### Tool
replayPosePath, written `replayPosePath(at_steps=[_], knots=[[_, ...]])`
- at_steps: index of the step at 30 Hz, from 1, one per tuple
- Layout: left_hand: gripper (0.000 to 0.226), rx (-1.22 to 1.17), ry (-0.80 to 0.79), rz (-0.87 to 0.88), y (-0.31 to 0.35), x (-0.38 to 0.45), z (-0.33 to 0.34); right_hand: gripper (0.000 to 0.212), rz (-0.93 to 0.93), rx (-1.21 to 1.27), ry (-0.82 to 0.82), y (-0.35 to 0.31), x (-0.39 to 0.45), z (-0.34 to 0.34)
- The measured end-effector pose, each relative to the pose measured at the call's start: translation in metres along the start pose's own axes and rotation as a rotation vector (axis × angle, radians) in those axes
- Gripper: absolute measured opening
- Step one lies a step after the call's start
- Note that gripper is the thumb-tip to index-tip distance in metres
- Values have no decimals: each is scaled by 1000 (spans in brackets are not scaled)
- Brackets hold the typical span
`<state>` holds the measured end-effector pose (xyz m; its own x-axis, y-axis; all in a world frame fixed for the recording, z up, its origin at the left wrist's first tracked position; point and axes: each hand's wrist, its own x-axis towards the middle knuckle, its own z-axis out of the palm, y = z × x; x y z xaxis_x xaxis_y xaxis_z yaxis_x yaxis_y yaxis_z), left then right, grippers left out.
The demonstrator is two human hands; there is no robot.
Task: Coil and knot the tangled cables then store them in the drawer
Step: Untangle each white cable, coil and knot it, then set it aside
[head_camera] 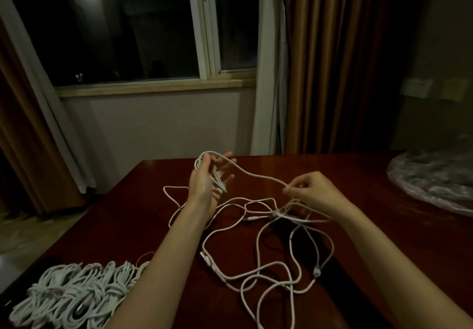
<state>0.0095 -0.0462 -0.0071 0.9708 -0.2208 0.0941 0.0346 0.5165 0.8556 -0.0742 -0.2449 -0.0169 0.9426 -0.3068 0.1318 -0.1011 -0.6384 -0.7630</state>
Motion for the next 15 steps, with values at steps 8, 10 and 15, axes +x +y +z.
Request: replayPosePath(at_steps=[8, 10, 15], knots=[[23, 477, 12, -75, -21, 9, -19, 13, -158, 113, 312, -9, 9, -24], [29, 567, -37, -91, -23, 7, -20, 13, -204, 144, 306, -11, 10, -27], [41, 781, -260, -114, -9, -1, -15, 14, -271, 215, 381, -16, 12, -32]])
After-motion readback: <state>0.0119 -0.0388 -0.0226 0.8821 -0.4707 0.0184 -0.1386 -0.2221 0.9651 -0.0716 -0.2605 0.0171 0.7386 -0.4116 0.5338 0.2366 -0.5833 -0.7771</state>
